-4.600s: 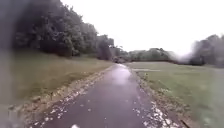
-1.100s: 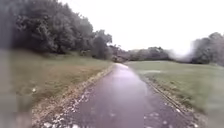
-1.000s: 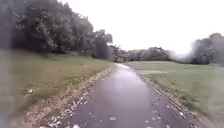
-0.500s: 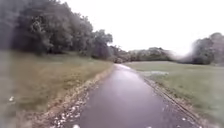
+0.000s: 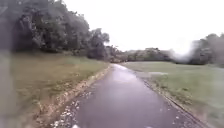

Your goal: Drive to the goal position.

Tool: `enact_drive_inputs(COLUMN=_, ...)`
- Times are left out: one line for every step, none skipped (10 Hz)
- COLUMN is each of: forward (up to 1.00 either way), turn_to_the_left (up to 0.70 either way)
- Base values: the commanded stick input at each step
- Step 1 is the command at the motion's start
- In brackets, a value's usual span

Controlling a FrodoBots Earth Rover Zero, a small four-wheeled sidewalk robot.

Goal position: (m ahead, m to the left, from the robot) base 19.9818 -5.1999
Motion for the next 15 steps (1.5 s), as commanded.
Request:
enact_drive_inputs(forward=0.70, turn_to_the_left=0.00)
enact_drive_inputs(forward=0.70, turn_to_the_left=0.00)
enact_drive_inputs(forward=0.70, turn_to_the_left=0.00)
enact_drive_inputs(forward=0.70, turn_to_the_left=0.00)
enact_drive_inputs(forward=0.70, turn_to_the_left=0.00)
enact_drive_inputs(forward=0.70, turn_to_the_left=-0.01)
enact_drive_inputs(forward=0.70, turn_to_the_left=-0.03)
enact_drive_inputs(forward=0.70, turn_to_the_left=-0.05)
enact_drive_inputs(forward=0.70, turn_to_the_left=-0.06)
enact_drive_inputs(forward=0.70, turn_to_the_left=-0.08)
enact_drive_inputs(forward=0.70, turn_to_the_left=-0.11)
enact_drive_inputs(forward=0.70, turn_to_the_left=-0.26)
enact_drive_inputs(forward=0.70, turn_to_the_left=-0.27)
enact_drive_inputs(forward=0.70, turn_to_the_left=-0.27)
enact_drive_inputs(forward=0.70, turn_to_the_left=-0.15)
